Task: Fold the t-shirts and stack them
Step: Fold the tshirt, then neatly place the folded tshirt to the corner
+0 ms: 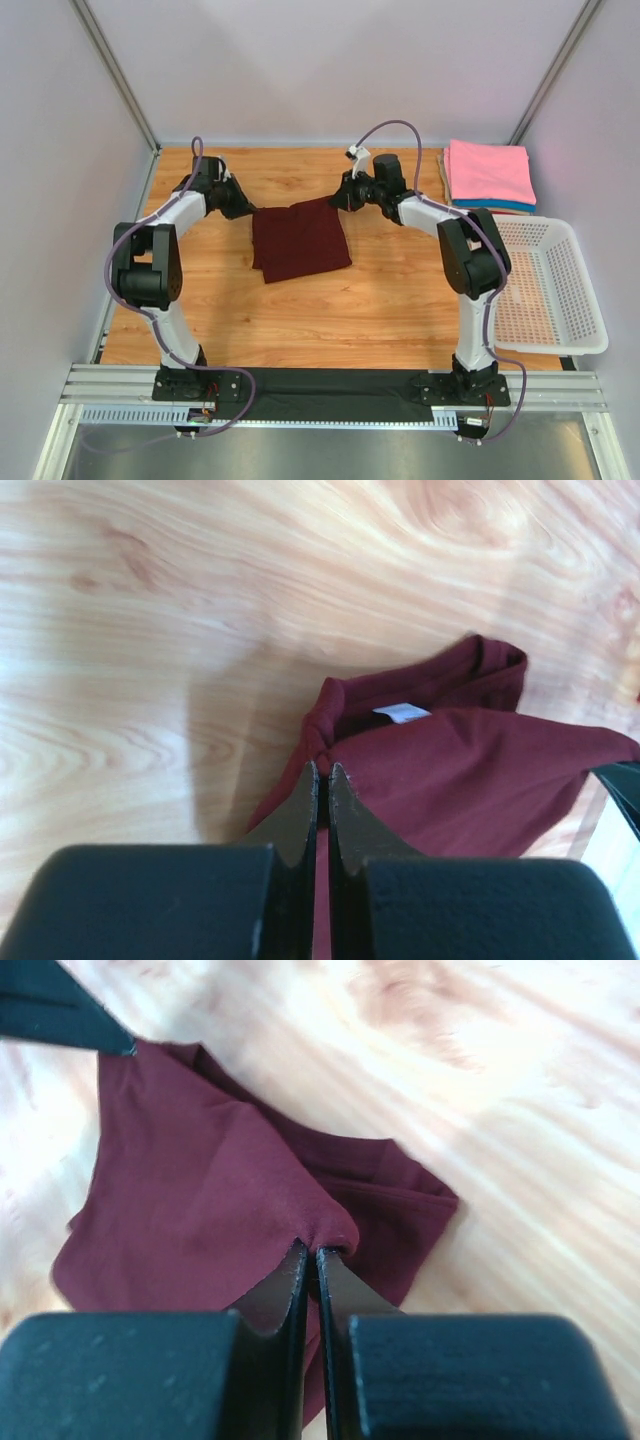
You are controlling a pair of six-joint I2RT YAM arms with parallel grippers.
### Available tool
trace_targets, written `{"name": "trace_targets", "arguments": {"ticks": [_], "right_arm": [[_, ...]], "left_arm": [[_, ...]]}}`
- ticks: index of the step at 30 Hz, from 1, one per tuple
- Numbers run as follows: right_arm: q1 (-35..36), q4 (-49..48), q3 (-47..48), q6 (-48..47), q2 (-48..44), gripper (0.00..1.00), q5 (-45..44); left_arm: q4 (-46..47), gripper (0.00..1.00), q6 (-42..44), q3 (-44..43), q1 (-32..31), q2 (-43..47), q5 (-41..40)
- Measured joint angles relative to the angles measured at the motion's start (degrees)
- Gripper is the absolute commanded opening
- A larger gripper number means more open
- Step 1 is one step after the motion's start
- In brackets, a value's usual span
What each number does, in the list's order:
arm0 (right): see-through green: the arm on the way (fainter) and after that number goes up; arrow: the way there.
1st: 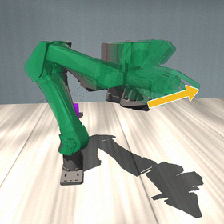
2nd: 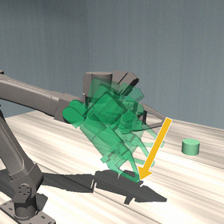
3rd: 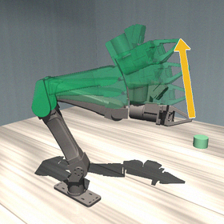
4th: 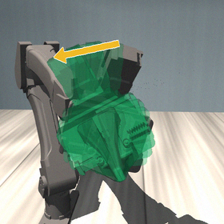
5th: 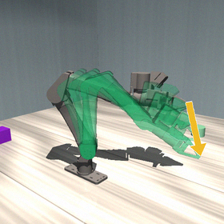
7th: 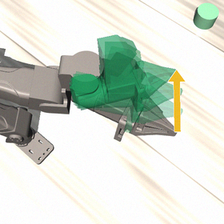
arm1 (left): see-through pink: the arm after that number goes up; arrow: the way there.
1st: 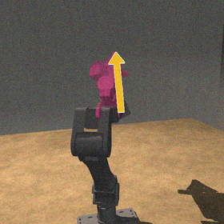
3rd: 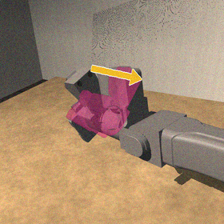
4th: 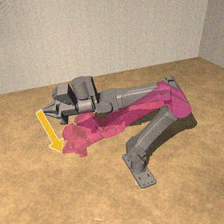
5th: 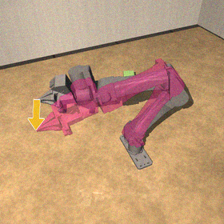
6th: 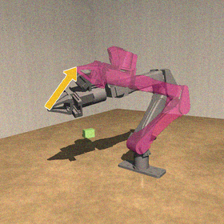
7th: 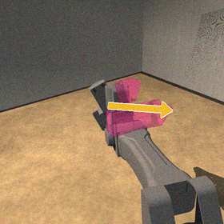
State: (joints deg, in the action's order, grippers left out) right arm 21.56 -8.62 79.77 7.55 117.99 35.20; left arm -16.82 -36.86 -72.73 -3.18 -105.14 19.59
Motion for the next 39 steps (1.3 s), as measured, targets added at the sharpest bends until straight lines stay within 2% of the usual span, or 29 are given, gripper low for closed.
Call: {"name": "trace_targets", "arguments": {"ticks": [4,7,8,10,11,13,15,20,23,28,33,39], "right_arm": [[-0.2,-1.5,2.2,0.9,2.8,0.07,-3.3],[-0.3,-1.4,5.9,1.5,6.6,0.15,-4.3],[-0.3,-1.3,7.2,1.7,7.8,0.27,-4.4],[-0.3,-0.5,10.1,2.3,10.0,0.38,-4.6],[-0.4,0.9,12.3,2.4,11.3,0.42,-4.5],[-0.5,4.5,17.7,2.7,13.4,0.47,-4.3],[-0.6,7.4,20.8,3.1,14.1,0.51,-4.3],[-1.4,13.6,18.5,3.6,10.8,0.59,-3.9],[-2.3,18.5,14.2,3.6,7.6,0.63,-3.3],[-3.2,23.4,6.7,3.0,2.4,0.63,-1.2],[-2.7,24.6,1.5,2.7,0.1,0.61,0.8],[-1.0,24.3,-2.9,2.5,0.1,0.58,2.4]], "left_arm": [[0.6,0.0,-0.8,-2.7,1.7,-5.5,0.5],[1.4,0.0,-1.5,-3.8,2.4,-9.1,1.1],[1.5,0.0,-1.6,-3.8,2.5,-9.7,1.1],[1.6,0.01,-1.8,-3.9,3.1,-10.5,1.1],[1.4,0.03,-1.8,-4.0,3.3,-10.6,1.4],[0.9,0.18,-1.6,-5.1,3.8,-10.6,1.9],[-0.6,0.26,-1.0,-7.2,4.3,-10.7,2.2],[-4.8,0.36,1.5,-13.5,5.0,-10.5,0.5],[-8.0,0.39,3.0,-14.1,5.1,-9.1,-2.2],[-12.3,0.39,4.2,-13.7,4.9,-5.2,-3.9],[-9.8,0.38,4.0,-11.3,3.0,-2.2,-0.7],[-6.9,0.38,3.5,-8.3,-0.2,-5.0,3.2]]}}
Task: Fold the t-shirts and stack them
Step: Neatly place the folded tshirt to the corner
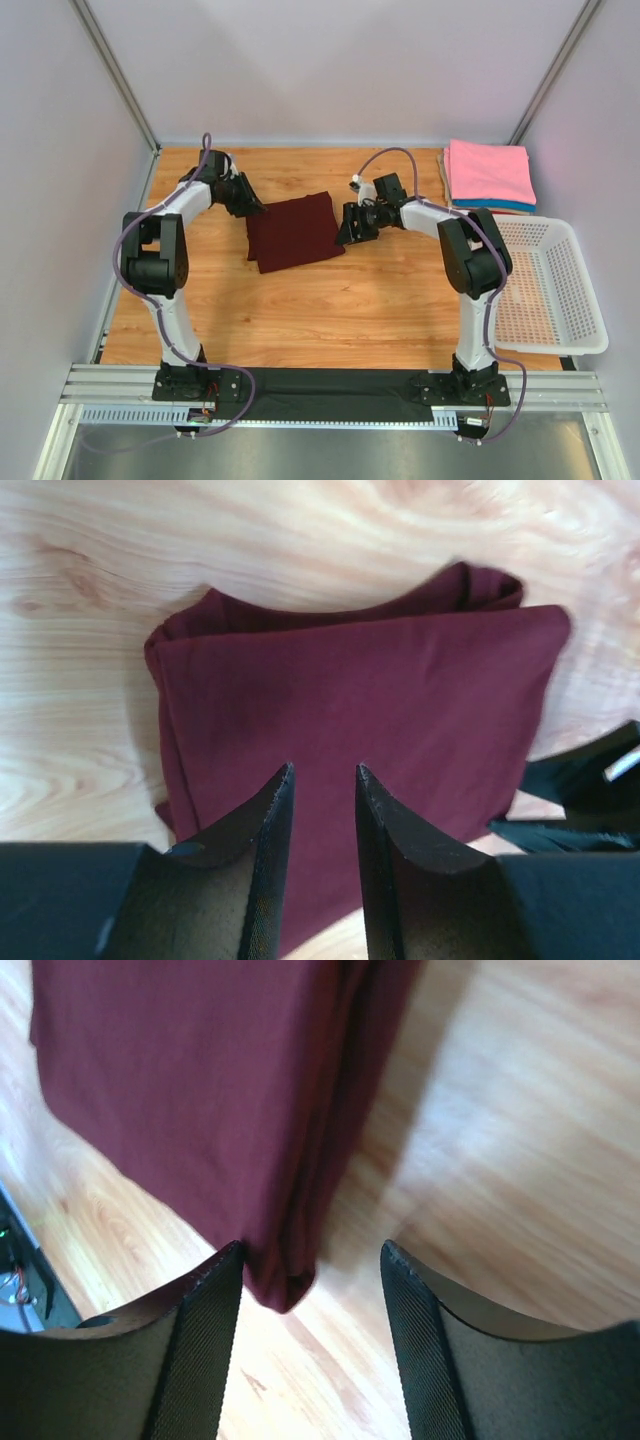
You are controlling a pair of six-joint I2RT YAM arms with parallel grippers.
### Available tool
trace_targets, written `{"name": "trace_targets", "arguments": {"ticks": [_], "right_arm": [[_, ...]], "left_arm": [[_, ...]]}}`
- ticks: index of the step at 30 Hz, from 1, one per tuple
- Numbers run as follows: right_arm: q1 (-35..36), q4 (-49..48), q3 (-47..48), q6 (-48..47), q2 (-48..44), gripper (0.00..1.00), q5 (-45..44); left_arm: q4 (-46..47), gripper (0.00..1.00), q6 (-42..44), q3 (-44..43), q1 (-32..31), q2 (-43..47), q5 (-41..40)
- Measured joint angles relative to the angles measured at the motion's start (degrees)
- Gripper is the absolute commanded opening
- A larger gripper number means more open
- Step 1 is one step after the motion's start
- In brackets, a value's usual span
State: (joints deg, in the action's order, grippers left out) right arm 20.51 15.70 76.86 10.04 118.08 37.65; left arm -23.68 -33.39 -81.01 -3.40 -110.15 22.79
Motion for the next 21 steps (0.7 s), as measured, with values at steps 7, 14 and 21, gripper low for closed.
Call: {"name": "trace_targets", "arguments": {"ticks": [7,14,21], "right_arm": [[1.4,-3.6,-3.1,1.1,-0.3,0.14,0.6],[1.8,-13.6,-16.3,6.7,-6.2,0.1,0.7],[3.0,-10.1,-25.0,10.4,-16.2,0.32,-5.3]], "left_arm": [[-0.5,0.37,0.3,-2.2,0.2,-9.3,0.5],[-4.2,0.38,1.5,-4.9,-1.2,-9.8,-2.1],[-6.2,0.41,2.6,-0.1,-4.5,-2.0,-5.1]]}}
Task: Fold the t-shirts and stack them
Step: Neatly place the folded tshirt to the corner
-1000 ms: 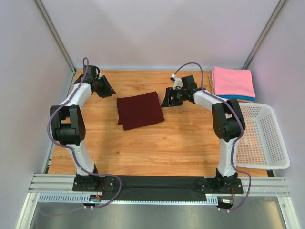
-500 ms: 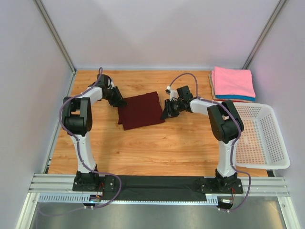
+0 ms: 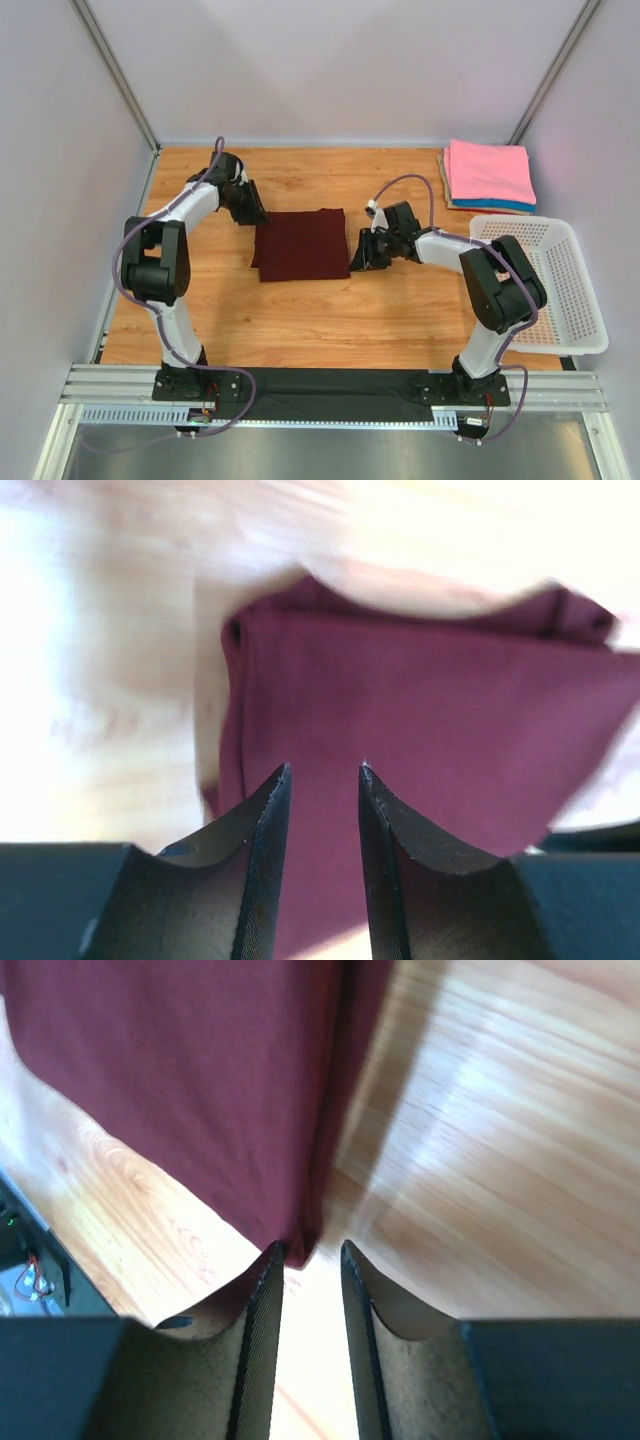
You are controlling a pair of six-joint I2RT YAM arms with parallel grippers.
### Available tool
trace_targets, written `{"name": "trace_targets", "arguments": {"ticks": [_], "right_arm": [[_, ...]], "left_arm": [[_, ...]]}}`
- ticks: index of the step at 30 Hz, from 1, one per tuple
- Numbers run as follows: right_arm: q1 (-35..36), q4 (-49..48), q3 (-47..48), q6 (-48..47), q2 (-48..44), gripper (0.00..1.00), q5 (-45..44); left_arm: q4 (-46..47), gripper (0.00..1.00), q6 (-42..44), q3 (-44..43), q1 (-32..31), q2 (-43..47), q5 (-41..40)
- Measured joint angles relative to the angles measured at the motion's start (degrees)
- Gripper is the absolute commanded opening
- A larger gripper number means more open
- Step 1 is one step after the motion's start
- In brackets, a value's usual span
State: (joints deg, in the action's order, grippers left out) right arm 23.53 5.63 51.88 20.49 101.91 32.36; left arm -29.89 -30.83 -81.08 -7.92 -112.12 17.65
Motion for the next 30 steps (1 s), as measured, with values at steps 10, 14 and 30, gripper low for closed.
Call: {"name": "trace_targets", "arguments": {"ticks": [10,14,30], "right_arm": [[-0.2,15.4,13.2,0.4,-2.1,0.2,-6.0],[-0.2,15.4,23.4,0.0,3.6,0.21,-0.8],[-3.3,9.2,44.2,3.0,30.8,0.29,10.7]], "left_arm": [[-0.1,0.42,0.2,13.1,-2.4,20.1,1.4],[1.3,0.42,-0.9,20.8,-3.5,22.0,3.3],[7.7,0.42,-5.1,29.0,-3.3,16.7,4.1]]}}
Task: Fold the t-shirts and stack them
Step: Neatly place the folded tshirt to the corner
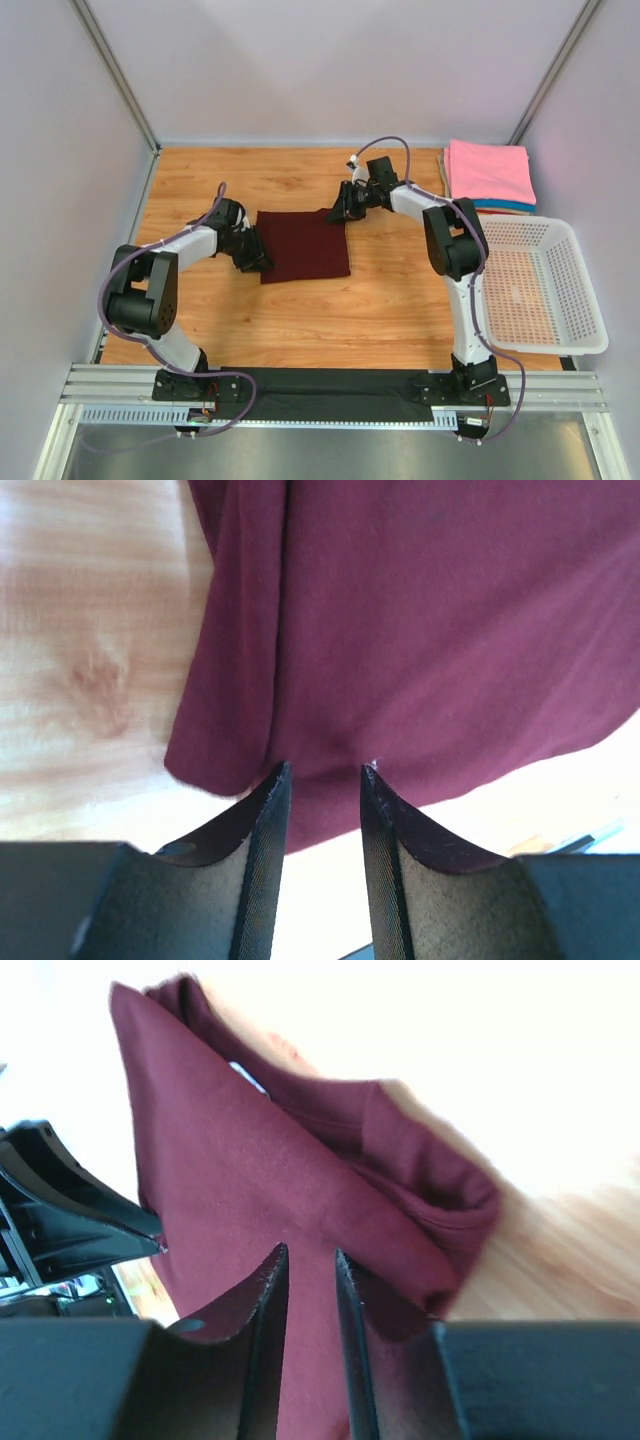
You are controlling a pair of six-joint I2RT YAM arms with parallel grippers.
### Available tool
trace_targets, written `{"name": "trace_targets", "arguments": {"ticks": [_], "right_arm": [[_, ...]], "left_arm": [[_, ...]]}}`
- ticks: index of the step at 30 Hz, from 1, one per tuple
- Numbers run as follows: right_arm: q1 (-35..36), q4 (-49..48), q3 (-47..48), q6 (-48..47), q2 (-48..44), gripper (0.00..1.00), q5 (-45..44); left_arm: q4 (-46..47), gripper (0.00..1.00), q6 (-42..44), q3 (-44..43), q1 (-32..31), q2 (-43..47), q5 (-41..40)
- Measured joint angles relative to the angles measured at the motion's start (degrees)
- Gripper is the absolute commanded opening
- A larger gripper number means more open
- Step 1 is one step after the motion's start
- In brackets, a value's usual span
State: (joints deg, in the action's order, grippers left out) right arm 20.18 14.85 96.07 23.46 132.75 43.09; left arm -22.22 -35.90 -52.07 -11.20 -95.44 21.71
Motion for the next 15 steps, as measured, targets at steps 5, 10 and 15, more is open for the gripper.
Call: {"name": "trace_targets", "arguments": {"ticks": [5,10,15], "right_arm": [[-1.6,-0.2,0.0,0.3,-2.1,0.41,0.9],[-1.5,0.5,-3.4,0.8,-8.4,0.6,-1.1],[-1.2,2.1,-7.9,0.6,-14.9,0.66,-4.6]], "left_arm": [[-5.0,0.43,0.5,-1.9,-0.1,5.0,-0.7],[-8.9,0.43,2.4,-10.0,0.2,6.3,-4.3],[-8.6,0.47,3.3,-9.1,3.1,5.0,-4.6]]}}
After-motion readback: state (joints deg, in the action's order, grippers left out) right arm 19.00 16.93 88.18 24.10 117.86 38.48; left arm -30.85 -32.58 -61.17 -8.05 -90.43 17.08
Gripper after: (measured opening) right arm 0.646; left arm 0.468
